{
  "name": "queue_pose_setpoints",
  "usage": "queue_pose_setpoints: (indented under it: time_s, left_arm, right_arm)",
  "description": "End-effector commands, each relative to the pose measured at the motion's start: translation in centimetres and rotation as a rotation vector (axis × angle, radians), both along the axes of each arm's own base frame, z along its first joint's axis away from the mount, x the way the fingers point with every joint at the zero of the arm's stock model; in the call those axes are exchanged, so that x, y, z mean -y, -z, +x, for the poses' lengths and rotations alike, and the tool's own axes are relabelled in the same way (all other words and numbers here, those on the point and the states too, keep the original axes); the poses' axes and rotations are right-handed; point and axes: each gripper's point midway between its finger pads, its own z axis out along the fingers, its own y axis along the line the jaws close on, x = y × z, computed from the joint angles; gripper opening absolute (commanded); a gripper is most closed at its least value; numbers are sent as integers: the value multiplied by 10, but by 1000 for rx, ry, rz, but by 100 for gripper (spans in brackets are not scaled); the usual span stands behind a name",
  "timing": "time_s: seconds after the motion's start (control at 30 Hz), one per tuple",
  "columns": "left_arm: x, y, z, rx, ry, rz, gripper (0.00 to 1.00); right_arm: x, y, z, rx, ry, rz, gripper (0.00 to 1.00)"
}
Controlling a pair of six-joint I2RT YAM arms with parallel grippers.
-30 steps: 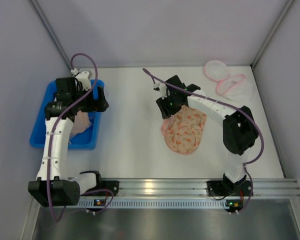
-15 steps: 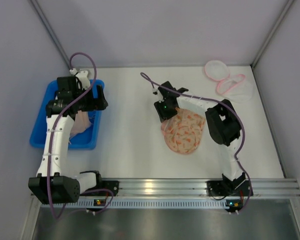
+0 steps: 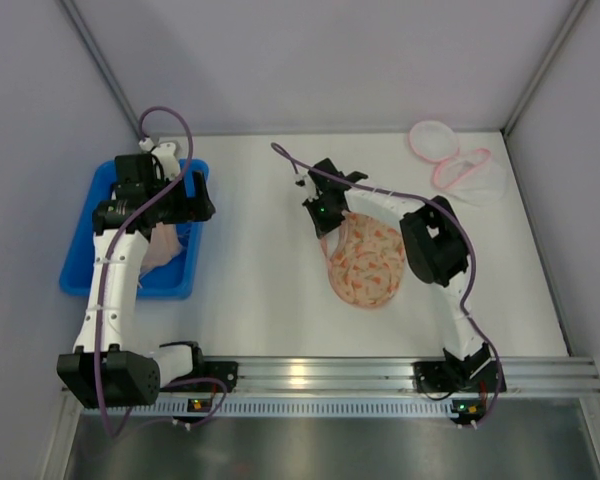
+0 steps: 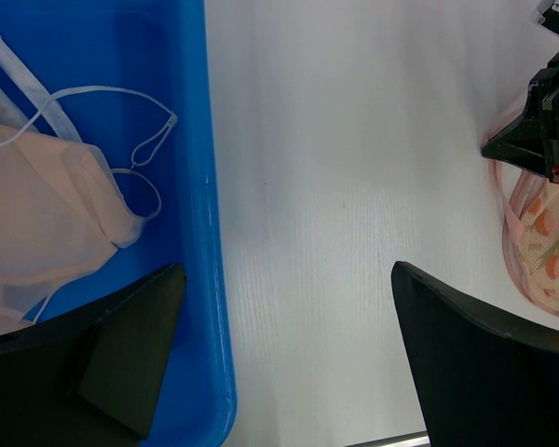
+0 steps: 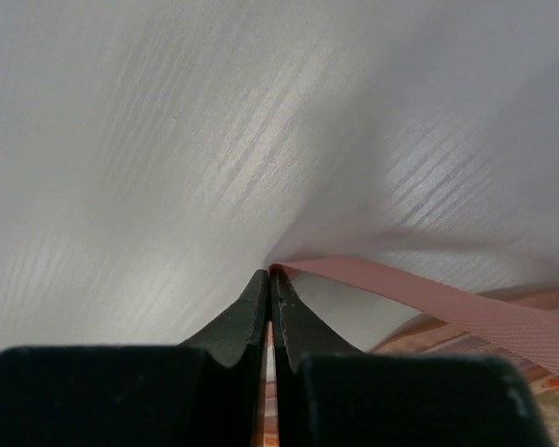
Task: Place the bra in the laundry bag and zip it closed
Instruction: Open the laundry bag at the center of the board.
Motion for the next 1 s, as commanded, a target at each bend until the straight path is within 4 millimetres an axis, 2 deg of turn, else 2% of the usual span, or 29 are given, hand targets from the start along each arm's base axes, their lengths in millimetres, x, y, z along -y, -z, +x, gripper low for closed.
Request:
queue_pose_setpoints:
  time_s: [0.0, 0.07, 0.1, 0.17, 0.2, 0.23, 0.37, 0.4, 0.47, 0.5, 0.57, 0.6, 0.63, 0.67, 0.7, 0.73, 0.8, 0.83, 0.9, 0.93, 0.97]
  left_arm:
    - [-1, -7, 8, 47, -2, -4, 98]
    - [1, -7, 9, 47, 4, -9, 98]
    - [1, -7, 9, 44, 6, -9, 98]
    - [1, -6, 11, 43, 8, -12, 98]
    - [1, -5, 13, 38, 7, -13, 98]
    - [1, -6, 14, 39, 3, -13, 98]
    - [-1, -5, 19, 31, -10, -15, 98]
    - [0, -6, 19, 33, 0, -17, 98]
    - [1, -7, 19, 36, 12, -15, 98]
    - [3, -7, 19, 38, 23, -19, 98]
    - [3, -7, 19, 40, 34, -14, 98]
    - [4, -7, 20, 40, 38, -13, 98]
    - [5, -6, 20, 37, 47, -17, 98]
    - [6, -5, 20, 33, 53, -20, 98]
    - [7, -4, 20, 29, 59, -25, 98]
    - [9, -2, 21, 23, 70, -35, 98]
    - [12, 3, 23, 7, 81, -47, 98]
    - [14, 4, 23, 3, 90, -55, 98]
    - [15, 8, 26, -9, 93, -63, 98]
    - [15, 10, 27, -14, 94, -64, 98]
    - [16, 13, 28, -19, 101, -70, 98]
  right_arm:
    - [-6, -24, 4, 55, -53, 3, 0]
    - [-16, -71, 11, 132, -81, 88, 0]
    - [-22, -103, 9, 164, -100, 159, 0]
    - [-28, -141, 10, 231, -160, 218, 0]
    - [-32, -155, 4, 237, -194, 259, 0]
    - [-33, -181, 2, 289, -214, 299, 0]
    - [-31, -227, -8, 365, -250, 371, 0]
    - [-27, -243, -11, 396, -251, 386, 0]
    - [-13, -257, -11, 425, -236, 390, 0]
    - [-3, -272, -14, 454, -226, 404, 0]
    - [24, -270, -9, 447, -181, 393, 0]
    - [39, -280, -12, 470, -161, 395, 0]
    - [62, -265, -7, 452, -117, 365, 0]
    - [77, -259, -4, 452, -86, 345, 0]
    - [93, -262, -6, 470, -62, 333, 0]
    - [121, -242, 0, 448, -6, 284, 0]
    - [153, -233, 4, 467, 59, 231, 0]
    - [179, -212, 6, 442, 109, 187, 0]
    - [207, -199, 7, 447, 163, 137, 0]
    - [230, -180, 8, 427, 207, 96, 0]
    - [243, -171, 7, 421, 229, 66, 0]
